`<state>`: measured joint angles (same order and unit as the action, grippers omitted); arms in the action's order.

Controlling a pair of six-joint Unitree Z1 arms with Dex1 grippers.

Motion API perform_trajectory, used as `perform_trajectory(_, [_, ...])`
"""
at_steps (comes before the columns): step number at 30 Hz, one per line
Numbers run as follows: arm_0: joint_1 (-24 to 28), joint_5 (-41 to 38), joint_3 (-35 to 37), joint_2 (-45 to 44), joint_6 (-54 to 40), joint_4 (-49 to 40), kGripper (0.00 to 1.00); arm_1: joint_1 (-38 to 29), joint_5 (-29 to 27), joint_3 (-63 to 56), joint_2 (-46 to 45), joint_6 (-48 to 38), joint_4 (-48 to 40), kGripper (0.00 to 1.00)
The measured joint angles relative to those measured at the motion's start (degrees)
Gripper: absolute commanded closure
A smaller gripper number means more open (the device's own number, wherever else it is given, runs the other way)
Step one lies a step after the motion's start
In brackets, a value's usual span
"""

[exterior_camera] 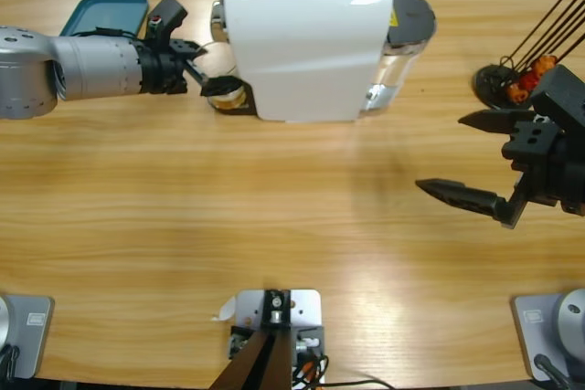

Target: Pour coffee

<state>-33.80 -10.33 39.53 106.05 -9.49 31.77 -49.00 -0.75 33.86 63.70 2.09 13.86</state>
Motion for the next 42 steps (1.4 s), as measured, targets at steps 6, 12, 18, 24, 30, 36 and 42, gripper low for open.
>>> perform_trajectory(6, [0.2,-0.6,0.3,0.1,0.0,0.0,0.731,0.0,0.0,0.0,0.4,0.0,0.0,0.000])
perform_trajectory(12, [0.6,-2.3,0.3,0.4,-0.3,0.0,0.731,0.0,0.0,0.0,0.6,0.0,0.0,0.000])
perform_trajectory(18, [1.2,-2.5,0.0,0.3,-0.3,0.1,0.731,0.0,0.0,0.0,0.6,0.0,0.0,0.000])
perform_trajectory(24, [2.4,-1.8,-2.8,-2.7,-0.5,0.0,0.720,0.0,0.0,0.0,0.6,0.0,0.0,0.000])
perform_trajectory(30, [10.7,5.9,-5.1,-11.0,1.3,-0.3,0.713,0.0,0.0,0.0,0.6,0.0,0.0,0.000])
perform_trajectory(36, [21.7,8.1,-3.5,-12.8,6.1,-0.1,0.712,0.0,0.0,0.0,0.6,0.0,0.0,0.000])
perform_trajectory(42, [29.2,8.1,-1.1,-6.1,9.5,3.3,0.709,0.0,0.0,0.0,0.6,0.0,0.0,0.000])
